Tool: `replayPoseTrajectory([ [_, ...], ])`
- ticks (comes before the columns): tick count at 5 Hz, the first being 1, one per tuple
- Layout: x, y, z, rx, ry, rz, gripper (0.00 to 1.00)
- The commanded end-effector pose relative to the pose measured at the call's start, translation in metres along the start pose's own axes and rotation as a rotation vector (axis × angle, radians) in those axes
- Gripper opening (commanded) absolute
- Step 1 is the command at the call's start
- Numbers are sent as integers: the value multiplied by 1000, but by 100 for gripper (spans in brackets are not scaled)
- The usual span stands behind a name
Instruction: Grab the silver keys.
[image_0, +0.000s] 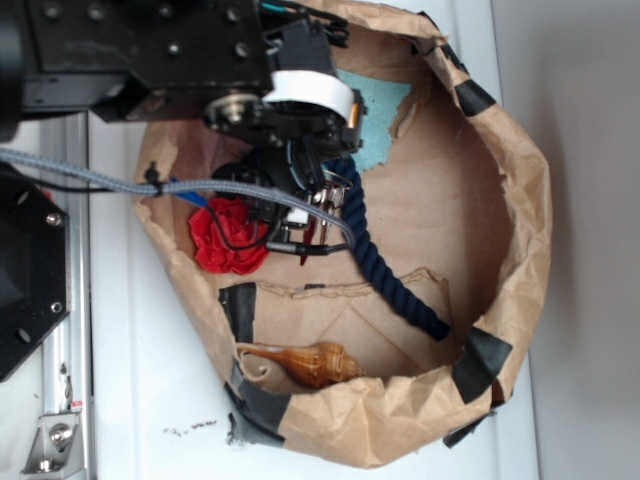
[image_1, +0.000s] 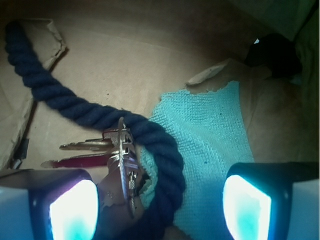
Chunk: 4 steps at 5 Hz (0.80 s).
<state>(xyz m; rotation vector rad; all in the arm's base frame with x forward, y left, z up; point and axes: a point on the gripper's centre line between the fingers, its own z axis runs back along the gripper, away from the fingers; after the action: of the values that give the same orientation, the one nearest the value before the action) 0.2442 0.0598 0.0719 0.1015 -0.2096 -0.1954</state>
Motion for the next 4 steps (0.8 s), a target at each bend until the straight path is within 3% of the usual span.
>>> replayPoseTrajectory([
  [1,7,-9,7,-37,-6,9,100],
  [4,15,-20,-2,-40,-7,-9,100],
])
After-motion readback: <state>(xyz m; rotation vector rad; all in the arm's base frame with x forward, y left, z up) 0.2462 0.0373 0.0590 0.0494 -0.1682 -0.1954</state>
